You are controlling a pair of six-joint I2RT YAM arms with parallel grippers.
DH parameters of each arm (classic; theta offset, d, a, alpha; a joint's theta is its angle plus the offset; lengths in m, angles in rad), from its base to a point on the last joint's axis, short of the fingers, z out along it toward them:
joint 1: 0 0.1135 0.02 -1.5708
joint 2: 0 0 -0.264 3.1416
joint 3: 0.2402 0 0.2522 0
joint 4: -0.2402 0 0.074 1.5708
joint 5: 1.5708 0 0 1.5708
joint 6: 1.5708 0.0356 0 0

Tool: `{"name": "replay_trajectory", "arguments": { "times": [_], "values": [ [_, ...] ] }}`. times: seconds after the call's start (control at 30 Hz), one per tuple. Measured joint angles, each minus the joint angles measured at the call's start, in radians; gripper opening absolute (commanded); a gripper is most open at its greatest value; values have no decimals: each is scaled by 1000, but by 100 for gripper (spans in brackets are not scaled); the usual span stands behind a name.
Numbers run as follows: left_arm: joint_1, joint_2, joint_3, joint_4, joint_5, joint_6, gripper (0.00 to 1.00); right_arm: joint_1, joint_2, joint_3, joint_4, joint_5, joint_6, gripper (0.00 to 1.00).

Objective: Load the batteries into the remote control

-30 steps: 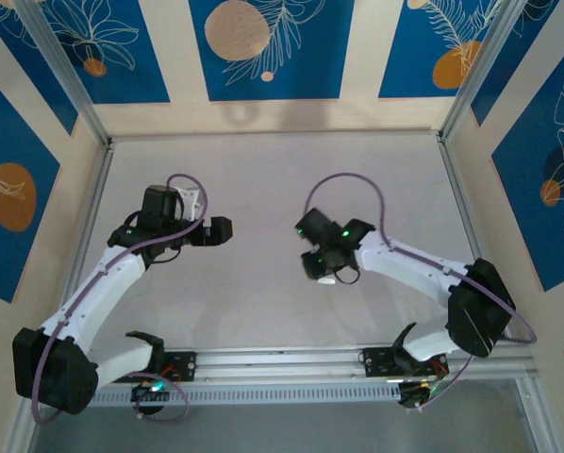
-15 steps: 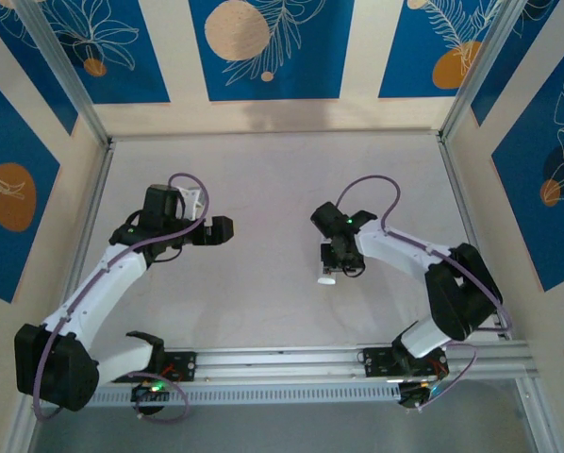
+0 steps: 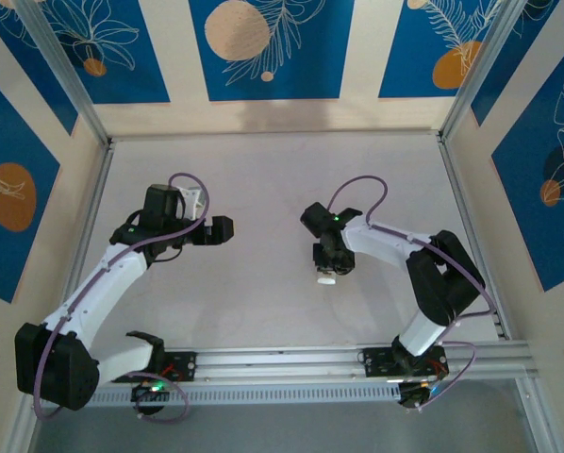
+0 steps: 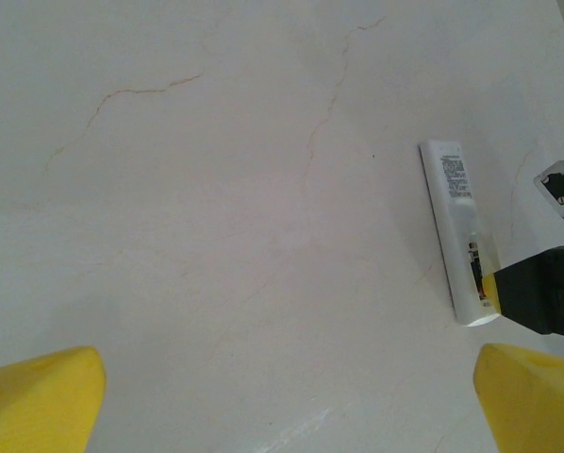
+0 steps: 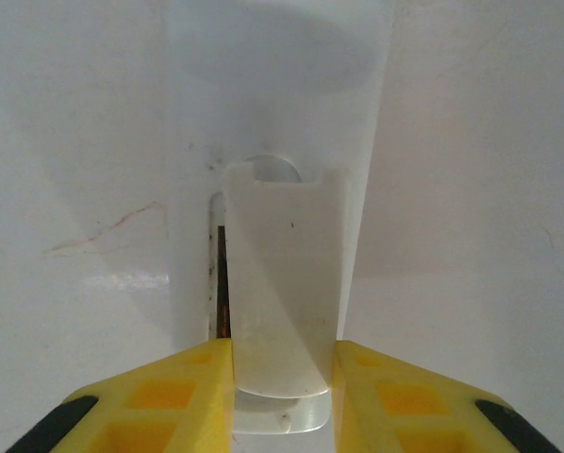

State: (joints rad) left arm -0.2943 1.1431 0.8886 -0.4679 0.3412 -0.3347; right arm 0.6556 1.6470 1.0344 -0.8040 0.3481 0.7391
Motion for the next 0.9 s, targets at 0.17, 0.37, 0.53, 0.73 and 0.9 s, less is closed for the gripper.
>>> {"name": "replay_trajectory", "arguments": {
  "times": [0.17, 0.37, 0.53, 0.73, 0.9],
  "values": [
    [0, 0, 0, 0, 0, 0, 100, 5, 19, 9, 0, -4, 16, 36],
    [0, 5, -4, 3, 0, 1, 100, 6, 26, 15, -5, -8, 23, 40],
    [0, 6, -7, 4, 0, 1, 100, 10, 23, 29, -18, -12, 23, 41],
    [0, 6, -8, 5, 0, 0, 100, 10, 12, 32, -23, -11, 22, 36],
    [0, 8, -12, 11, 0, 0, 100, 10, 12, 31, -21, -12, 22, 31]
  ]
}}
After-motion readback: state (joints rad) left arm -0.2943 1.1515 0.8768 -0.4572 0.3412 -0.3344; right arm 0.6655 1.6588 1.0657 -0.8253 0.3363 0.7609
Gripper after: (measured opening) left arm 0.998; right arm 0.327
